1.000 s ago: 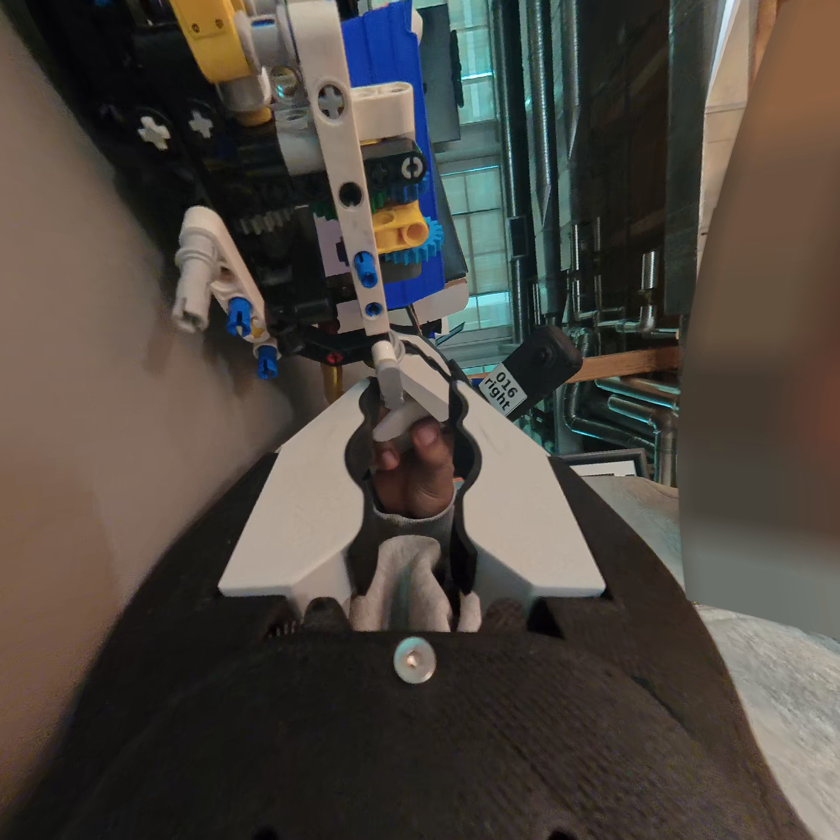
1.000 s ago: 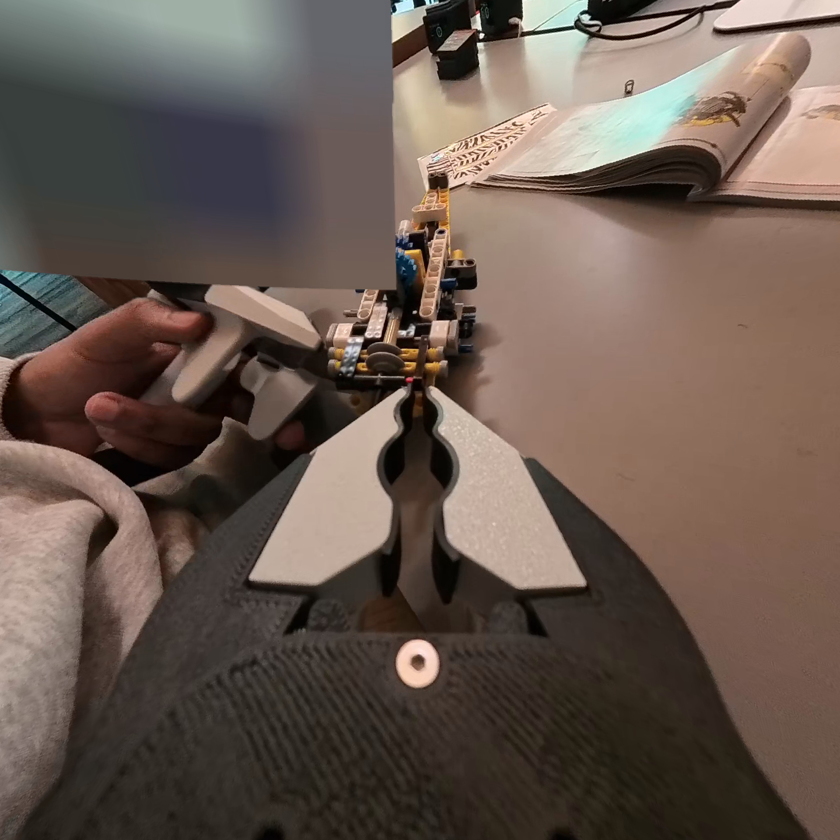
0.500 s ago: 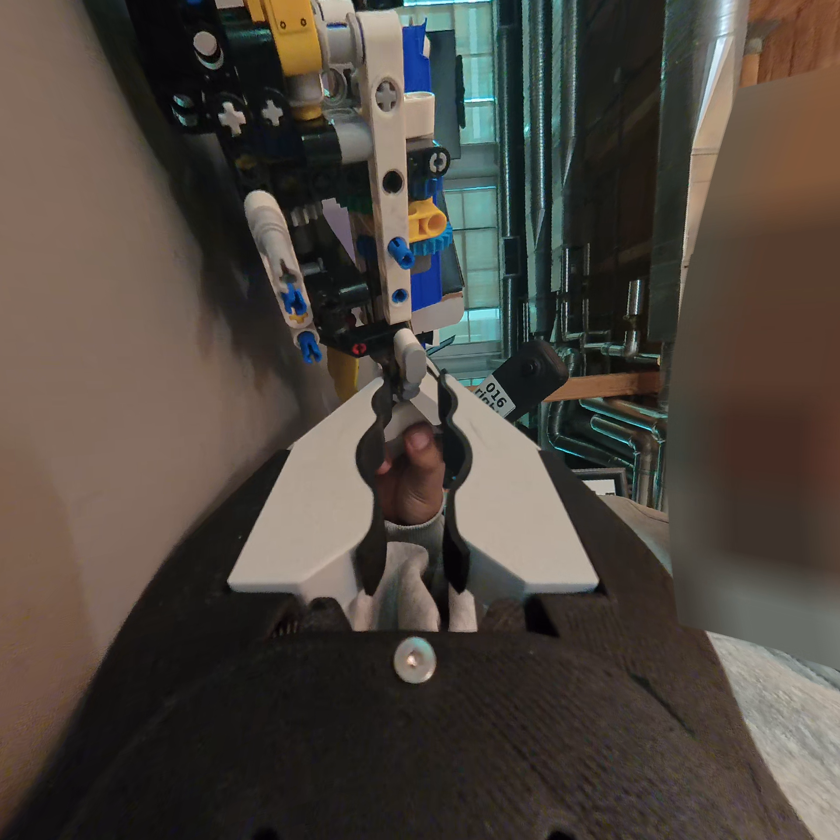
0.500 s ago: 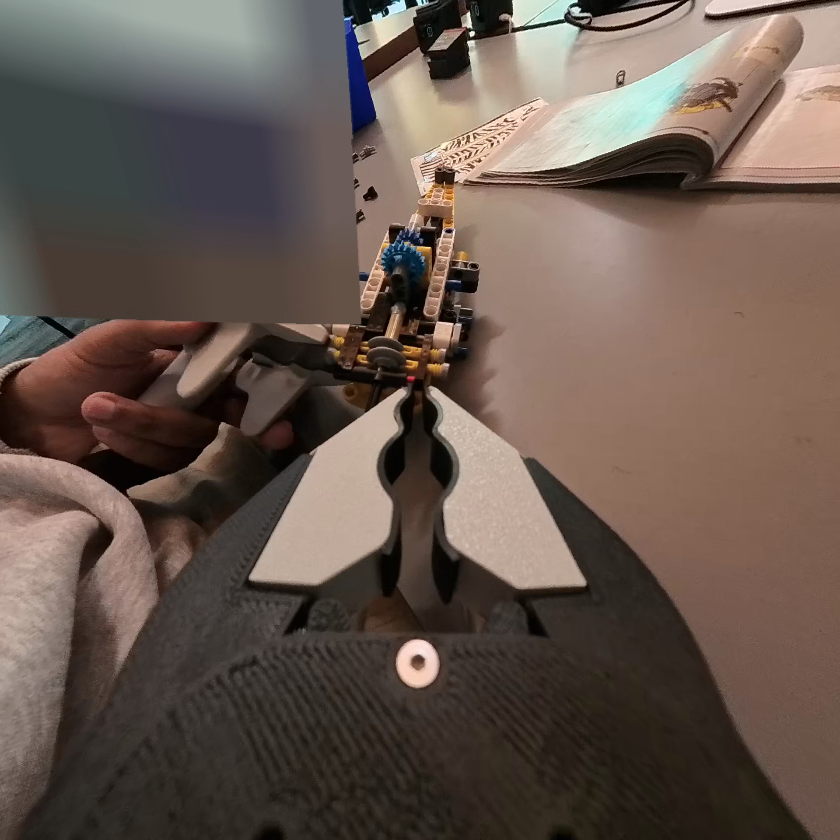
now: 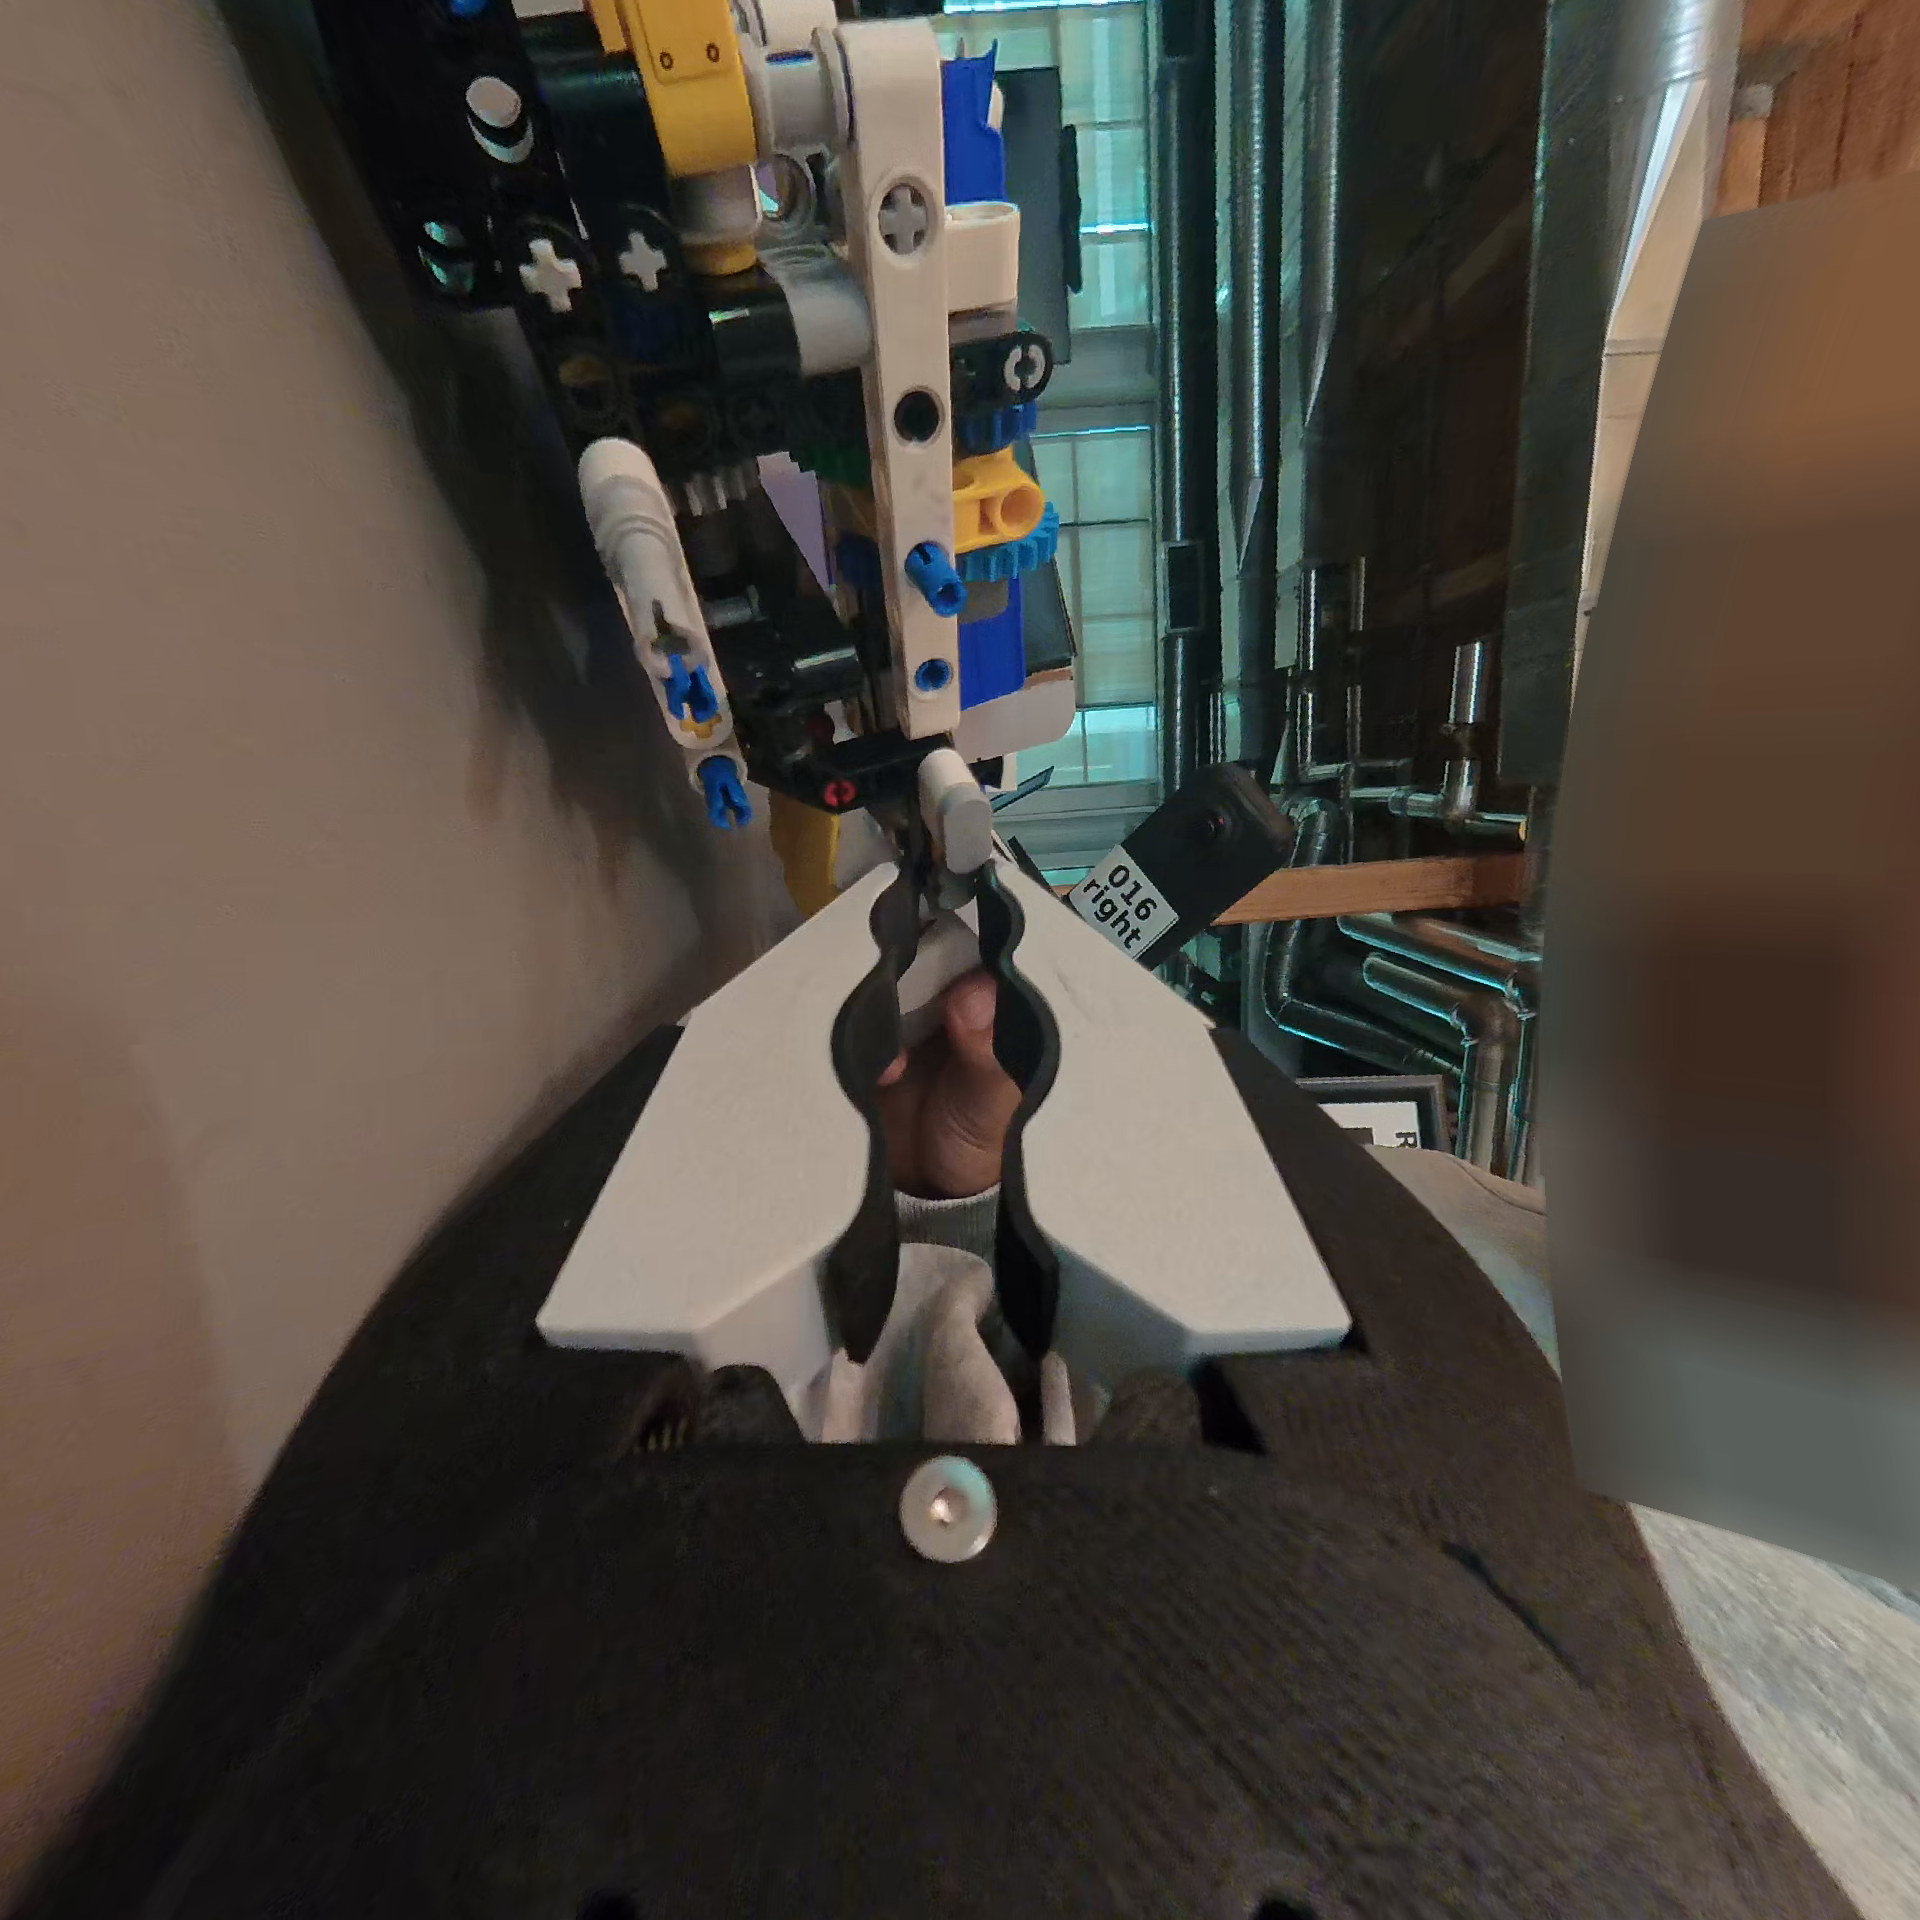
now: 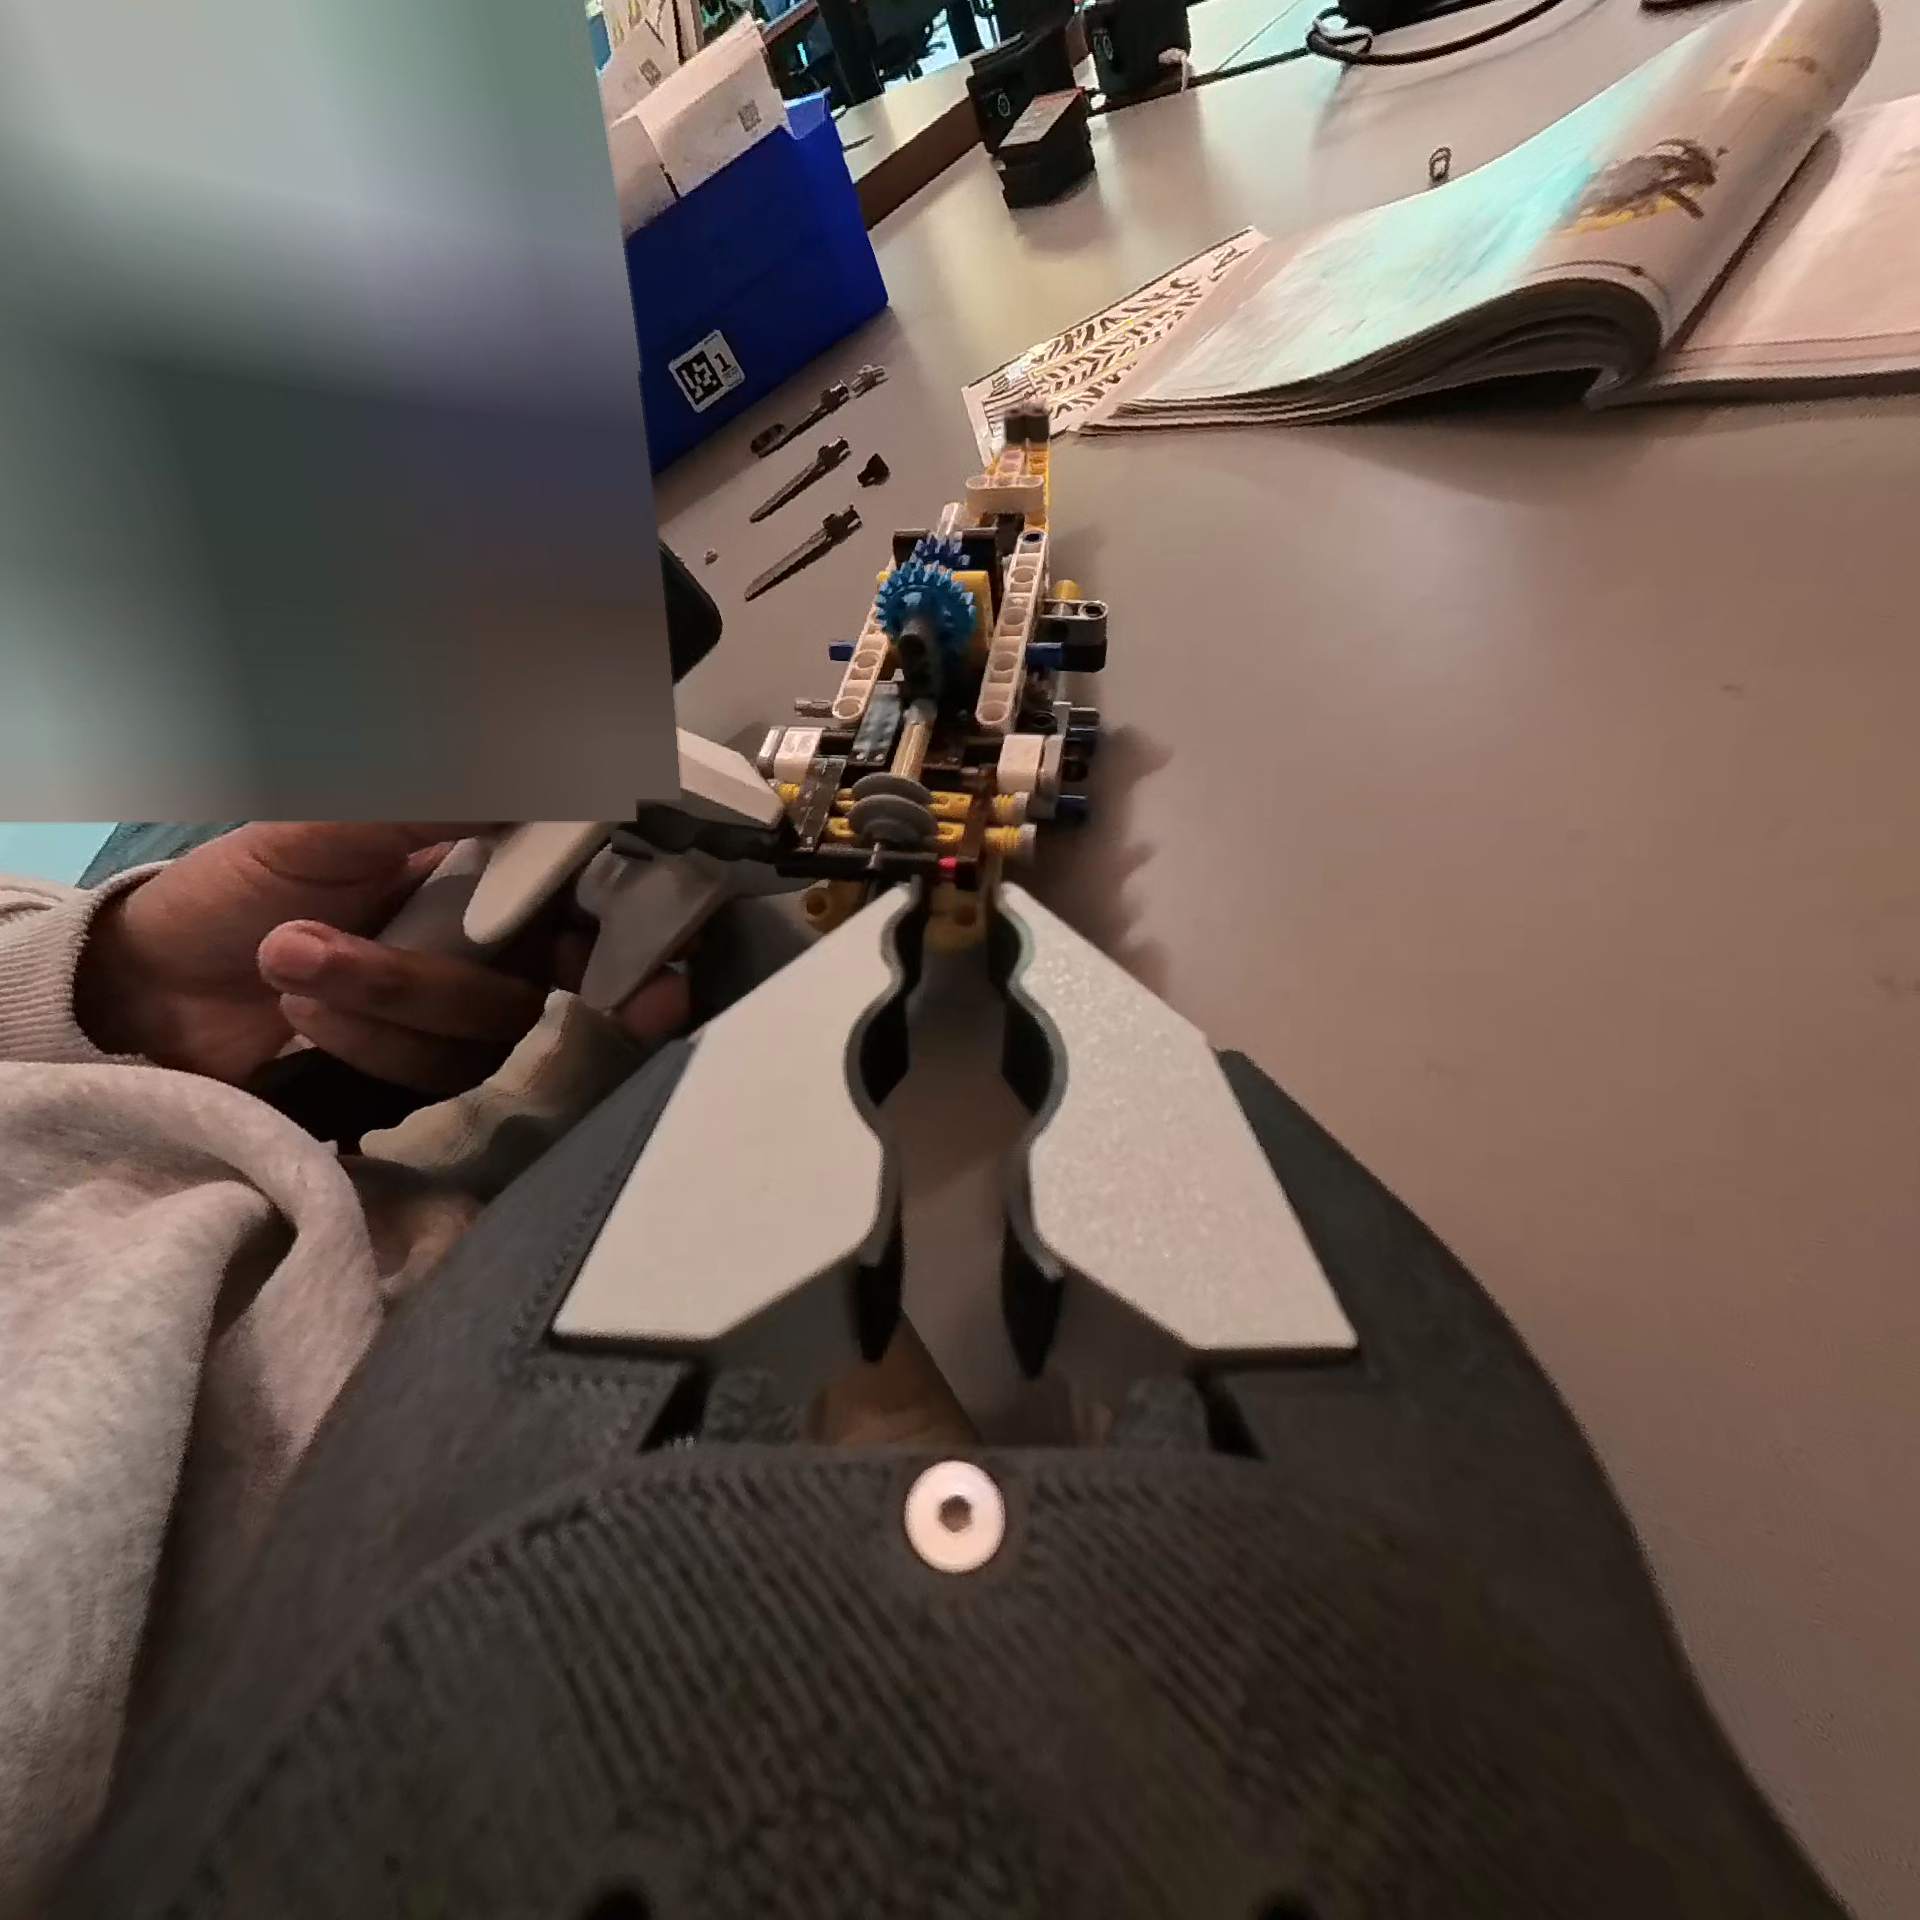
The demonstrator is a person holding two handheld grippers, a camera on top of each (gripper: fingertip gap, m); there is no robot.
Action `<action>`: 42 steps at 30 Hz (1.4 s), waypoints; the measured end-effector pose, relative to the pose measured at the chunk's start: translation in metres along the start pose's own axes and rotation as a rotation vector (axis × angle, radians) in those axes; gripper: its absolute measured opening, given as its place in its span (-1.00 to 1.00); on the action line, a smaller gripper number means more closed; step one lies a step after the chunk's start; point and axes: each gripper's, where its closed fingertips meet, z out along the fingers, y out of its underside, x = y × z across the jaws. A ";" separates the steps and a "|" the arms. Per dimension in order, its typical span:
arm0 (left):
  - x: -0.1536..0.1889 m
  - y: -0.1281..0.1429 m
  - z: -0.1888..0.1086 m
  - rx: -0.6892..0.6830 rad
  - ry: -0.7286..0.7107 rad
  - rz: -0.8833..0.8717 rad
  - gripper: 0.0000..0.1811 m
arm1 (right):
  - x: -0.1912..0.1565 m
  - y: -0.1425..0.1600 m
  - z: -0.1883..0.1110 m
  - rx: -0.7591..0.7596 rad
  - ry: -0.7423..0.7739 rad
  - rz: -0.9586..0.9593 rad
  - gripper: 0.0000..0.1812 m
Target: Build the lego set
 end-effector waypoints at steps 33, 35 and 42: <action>0.001 0.000 0.000 -0.002 0.009 0.012 -0.90 | -0.007 -0.008 -0.001 0.021 0.053 -0.204 -0.70; 0.001 0.001 0.000 -0.006 0.007 0.015 -0.91 | -0.007 -0.008 0.000 0.023 0.043 -0.193 -0.69; 0.001 0.001 0.000 -0.006 0.011 0.014 -0.90 | -0.009 -0.009 0.001 0.031 0.002 -0.135 -0.76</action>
